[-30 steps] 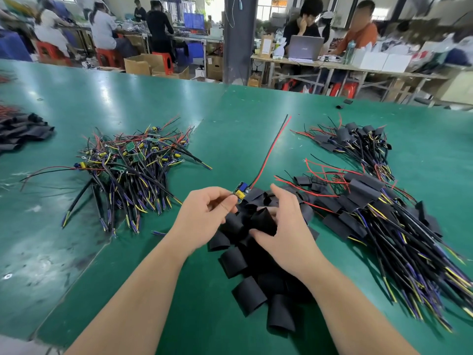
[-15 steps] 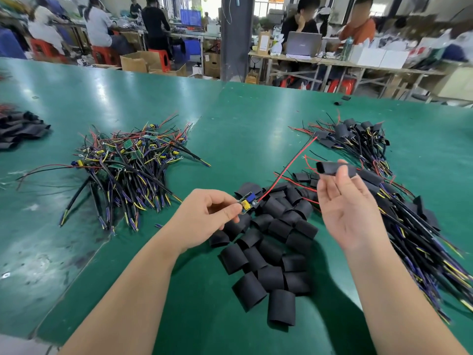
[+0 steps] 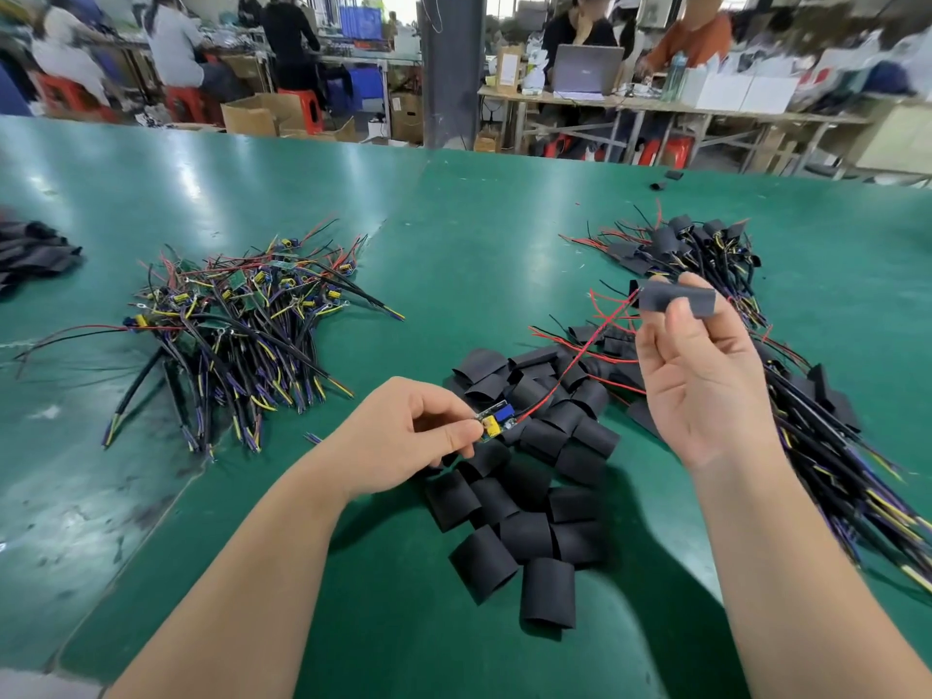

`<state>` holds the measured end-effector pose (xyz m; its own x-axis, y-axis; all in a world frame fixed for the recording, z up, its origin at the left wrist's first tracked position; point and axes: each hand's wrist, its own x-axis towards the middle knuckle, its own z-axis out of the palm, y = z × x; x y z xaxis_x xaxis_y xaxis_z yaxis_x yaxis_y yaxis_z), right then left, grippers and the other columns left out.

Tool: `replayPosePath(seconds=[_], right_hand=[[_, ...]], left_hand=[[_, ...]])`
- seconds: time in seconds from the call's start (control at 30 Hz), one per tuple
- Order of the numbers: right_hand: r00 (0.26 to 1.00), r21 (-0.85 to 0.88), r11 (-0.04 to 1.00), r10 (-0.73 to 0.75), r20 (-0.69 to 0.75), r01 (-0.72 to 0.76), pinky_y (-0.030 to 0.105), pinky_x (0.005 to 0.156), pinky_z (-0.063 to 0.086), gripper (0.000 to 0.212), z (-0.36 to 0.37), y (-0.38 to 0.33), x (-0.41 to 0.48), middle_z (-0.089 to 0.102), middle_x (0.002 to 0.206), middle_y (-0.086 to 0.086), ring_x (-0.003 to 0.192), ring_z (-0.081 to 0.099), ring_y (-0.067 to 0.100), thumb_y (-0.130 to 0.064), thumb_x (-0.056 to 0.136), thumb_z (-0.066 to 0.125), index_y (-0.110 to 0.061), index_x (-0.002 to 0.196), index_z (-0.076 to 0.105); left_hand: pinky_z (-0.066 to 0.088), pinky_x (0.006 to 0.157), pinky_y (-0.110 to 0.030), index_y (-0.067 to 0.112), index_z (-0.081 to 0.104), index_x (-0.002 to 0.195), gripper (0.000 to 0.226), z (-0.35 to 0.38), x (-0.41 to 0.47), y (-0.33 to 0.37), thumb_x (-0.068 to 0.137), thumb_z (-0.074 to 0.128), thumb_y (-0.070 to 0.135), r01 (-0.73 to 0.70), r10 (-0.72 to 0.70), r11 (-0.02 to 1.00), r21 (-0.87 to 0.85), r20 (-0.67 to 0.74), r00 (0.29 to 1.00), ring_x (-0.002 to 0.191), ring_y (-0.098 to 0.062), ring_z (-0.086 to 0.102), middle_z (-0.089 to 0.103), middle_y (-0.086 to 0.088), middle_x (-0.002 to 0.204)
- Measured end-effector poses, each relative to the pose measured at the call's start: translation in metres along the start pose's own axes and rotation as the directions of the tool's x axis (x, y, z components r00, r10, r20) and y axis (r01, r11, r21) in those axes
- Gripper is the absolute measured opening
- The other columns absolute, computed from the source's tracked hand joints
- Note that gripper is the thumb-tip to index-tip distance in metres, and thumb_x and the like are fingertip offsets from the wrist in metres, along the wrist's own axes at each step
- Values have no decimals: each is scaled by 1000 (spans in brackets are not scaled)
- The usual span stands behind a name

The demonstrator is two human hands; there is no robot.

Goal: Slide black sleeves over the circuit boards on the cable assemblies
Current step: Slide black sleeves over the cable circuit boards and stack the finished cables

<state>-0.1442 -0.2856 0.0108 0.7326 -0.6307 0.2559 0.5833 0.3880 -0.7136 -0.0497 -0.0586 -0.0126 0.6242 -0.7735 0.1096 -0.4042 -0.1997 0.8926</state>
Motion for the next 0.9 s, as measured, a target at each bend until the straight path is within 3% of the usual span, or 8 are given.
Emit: replayPosePath(seconds=[0.23,0.37,0.53,0.8,0.9], right_hand=[[999,-28,999,26,43,-25,19,76,51,30,-5,-4,2,70,86,-2,70,60,6,-15,80,60,-19,110,61],[997,-37,998,53,54,-51,20,78,51,33,-7,-4,2,68,80,-5,89,56,15,-26,83,60,-19,115,61],[995,60,993,100,-20,-99,21,71,52,28,-5,-4,3,44,88,9,91,62,18,-27,81,63,-14,104,72],[997,87,994,69,-22,-67,17,72,50,21,-12,-8,6,70,84,-2,89,66,7,-26,98,44,-21,112,58],[997,120,990,65,32,-68,18,74,51,24,-11,-9,5,72,90,-3,90,67,6,-26,97,45,-24,108,66]], left_hand=[[41,52,-15,24,70,70,23,0,-1,0,89,65,14,10,-11,1000,16,46,999,49,-6,49,66,6,63],[42,53,-15,22,70,71,21,-1,-1,1,90,65,16,11,-13,999,33,48,999,50,-6,50,67,6,65],[41,53,-15,26,69,69,24,-1,-2,3,90,65,15,11,-13,1000,25,61,998,50,-5,49,65,10,62],[41,53,-17,24,69,71,25,-3,-3,3,91,63,10,-4,6,1000,-23,58,998,50,-8,48,66,8,64],[41,53,-18,26,69,69,27,-3,-3,2,91,62,10,-1,4,999,-39,55,999,50,-9,48,66,6,64]])
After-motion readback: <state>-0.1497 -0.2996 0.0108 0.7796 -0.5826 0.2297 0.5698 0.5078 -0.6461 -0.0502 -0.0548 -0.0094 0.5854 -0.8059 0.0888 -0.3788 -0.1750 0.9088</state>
